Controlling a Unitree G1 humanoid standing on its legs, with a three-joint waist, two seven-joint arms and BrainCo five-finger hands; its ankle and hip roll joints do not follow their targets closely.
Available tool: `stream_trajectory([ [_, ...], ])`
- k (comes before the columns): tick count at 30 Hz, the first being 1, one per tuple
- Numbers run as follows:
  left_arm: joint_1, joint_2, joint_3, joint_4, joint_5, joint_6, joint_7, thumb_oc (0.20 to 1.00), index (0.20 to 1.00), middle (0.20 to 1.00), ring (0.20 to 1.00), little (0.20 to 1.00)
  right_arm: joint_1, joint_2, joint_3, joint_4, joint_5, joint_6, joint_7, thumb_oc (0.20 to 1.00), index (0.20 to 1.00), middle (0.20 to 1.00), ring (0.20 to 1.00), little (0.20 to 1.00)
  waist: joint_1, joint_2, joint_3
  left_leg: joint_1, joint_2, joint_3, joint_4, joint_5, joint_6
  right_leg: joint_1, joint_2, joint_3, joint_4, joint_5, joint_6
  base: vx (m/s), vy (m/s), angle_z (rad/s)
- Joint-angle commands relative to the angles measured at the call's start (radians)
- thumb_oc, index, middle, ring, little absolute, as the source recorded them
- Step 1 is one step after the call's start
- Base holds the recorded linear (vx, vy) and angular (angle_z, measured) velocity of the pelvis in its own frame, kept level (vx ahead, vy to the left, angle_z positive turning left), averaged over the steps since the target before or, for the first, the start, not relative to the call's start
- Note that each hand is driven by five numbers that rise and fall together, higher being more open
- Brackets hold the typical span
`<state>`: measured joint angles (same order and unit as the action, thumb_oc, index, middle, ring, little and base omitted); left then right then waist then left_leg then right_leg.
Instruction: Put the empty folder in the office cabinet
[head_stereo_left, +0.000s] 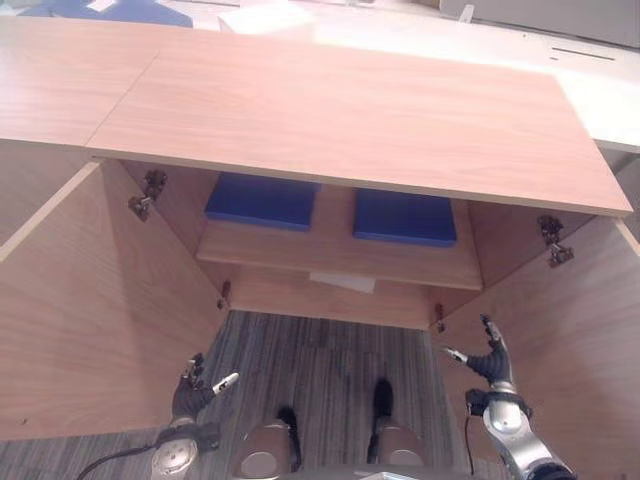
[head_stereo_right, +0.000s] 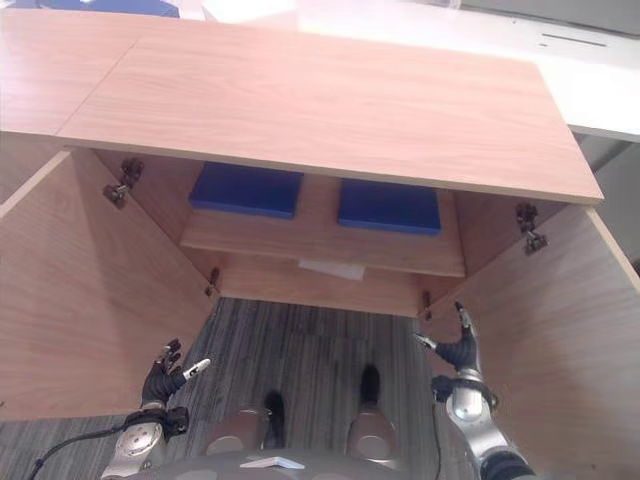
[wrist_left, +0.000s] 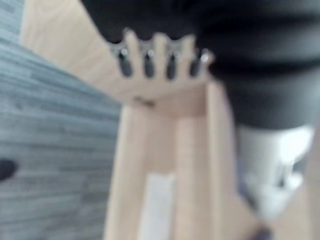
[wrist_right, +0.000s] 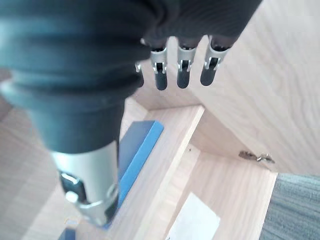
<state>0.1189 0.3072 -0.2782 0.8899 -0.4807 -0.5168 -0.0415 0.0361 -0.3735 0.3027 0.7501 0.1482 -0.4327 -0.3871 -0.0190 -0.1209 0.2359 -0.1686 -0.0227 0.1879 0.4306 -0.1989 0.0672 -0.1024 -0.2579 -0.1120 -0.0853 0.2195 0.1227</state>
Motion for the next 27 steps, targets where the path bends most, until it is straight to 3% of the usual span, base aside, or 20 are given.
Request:
stream_trajectory([
  [1,0.001,-0.011,0.001,-0.037,0.076,-0.047,-0.009,1.0,1.0,1.0,1.0,1.0,-0.091,-0.055,-0.068,-0.051,0.03,-0.075,-0.147,1.0,1.0,1.0,1.0,1.0,0.01,0.047,0.073,0.158,-0.013,-0.051,-0.083,-0.102,-0.013,-0.041,-0.004,-0.022,-0.002,-0.007,0.079,-0.12,0.188,-0.19],
  [4,0.013,-0.028,-0.009,-0.025,0.093,-0.048,-0.012,1.0,1.0,1.0,1.0,1.0,-0.063,-0.027,-0.118,-0.031,0.067,-0.092,-0.186,1.0,1.0,1.0,1.0,1.0,0.002,0.063,0.068,0.183,-0.022,-0.036,-0.105,-0.1,-0.007,-0.063,0.003,-0.045,-0.002,-0.004,0.084,-0.11,0.225,-0.24],
  [9,0.038,-0.041,-0.018,-0.017,0.078,-0.048,0.025,1.0,1.0,1.0,1.0,1.0,-0.041,0.033,-0.188,0.022,0.117,-0.115,-0.247,1.0,1.0,1.0,1.0,1.0,-0.003,0.088,0.067,0.266,-0.012,0.031,-0.253,-0.017,-0.018,-0.085,-0.003,-0.155,-0.002,0.046,0.091,-0.09,0.185,-0.66],
  [13,0.022,-0.032,-0.035,0.005,0.045,-0.047,0.052,1.0,1.0,1.0,1.0,1.0,-0.033,0.07,-0.253,0.091,0.155,-0.126,-0.399,1.0,1.0,1.0,1.0,1.0,-0.017,0.105,0.043,0.28,-0.006,0.041,-0.333,0.023,-0.003,-0.046,-0.026,-0.1,0.087,0.072,0.079,-0.09,0.066,-0.33],
  [16,0.016,-0.03,-0.039,0.019,0.028,-0.053,0.049,1.0,1.0,1.0,1.0,1.0,-0.037,0.084,-0.28,0.12,0.2,-0.125,-0.448,1.0,1.0,1.0,1.0,1.0,-0.011,0.113,0.031,0.278,0.004,0.053,-0.35,0.035,0.0,-0.026,-0.038,-0.089,0.135,0.071,0.075,-0.07,-0.018,0.0],
  [19,0.003,-0.021,-0.043,0.034,0.01,-0.05,0.055,1.0,1.0,1.0,1.0,1.0,-0.063,0.114,-0.343,0.181,0.237,-0.103,-0.674,1.0,1.0,1.0,1.0,1.0,0.018,0.137,0.008,0.266,0.035,0.065,-0.386,0.072,0.006,0.031,-0.059,-0.098,0.211,0.033,0.064,-0.11,-0.112,-0.07],
  [25,-0.001,-0.01,-0.067,0.036,0.007,-0.047,0.065,1.0,1.0,1.0,1.0,1.0,-0.094,0.145,-0.402,0.227,0.284,-0.099,-0.818,1.0,1.0,1.0,1.0,1.0,0.049,0.157,-0.018,0.271,0.062,0.05,-0.428,0.113,0.004,0.104,-0.066,-0.115,0.247,-0.03,0.056,-0.03,-0.195,-0.3],
  [26,0.001,-0.004,-0.079,0.031,0.012,-0.043,0.072,1.0,1.0,1.0,1.0,1.0,-0.107,0.15,-0.415,0.236,0.289,-0.101,-0.888,1.0,1.0,1.0,1.0,1.0,0.057,0.163,-0.029,0.277,0.073,0.041,-0.44,0.125,-0.008,0.139,-0.033,-0.126,0.214,-0.094,0.048,0.0,-0.223,-0.01],
  [27,0.002,-0.004,-0.078,0.032,0.014,-0.041,0.071,1.0,1.0,1.0,1.0,1.0,-0.11,0.15,-0.419,0.241,0.287,-0.105,-0.899,1.0,1.0,1.0,1.0,1.0,0.059,0.164,-0.033,0.279,0.075,0.04,-0.443,0.129,-0.013,0.15,-0.024,-0.134,0.197,-0.111,0.047,0.01,-0.253,0.35],
])
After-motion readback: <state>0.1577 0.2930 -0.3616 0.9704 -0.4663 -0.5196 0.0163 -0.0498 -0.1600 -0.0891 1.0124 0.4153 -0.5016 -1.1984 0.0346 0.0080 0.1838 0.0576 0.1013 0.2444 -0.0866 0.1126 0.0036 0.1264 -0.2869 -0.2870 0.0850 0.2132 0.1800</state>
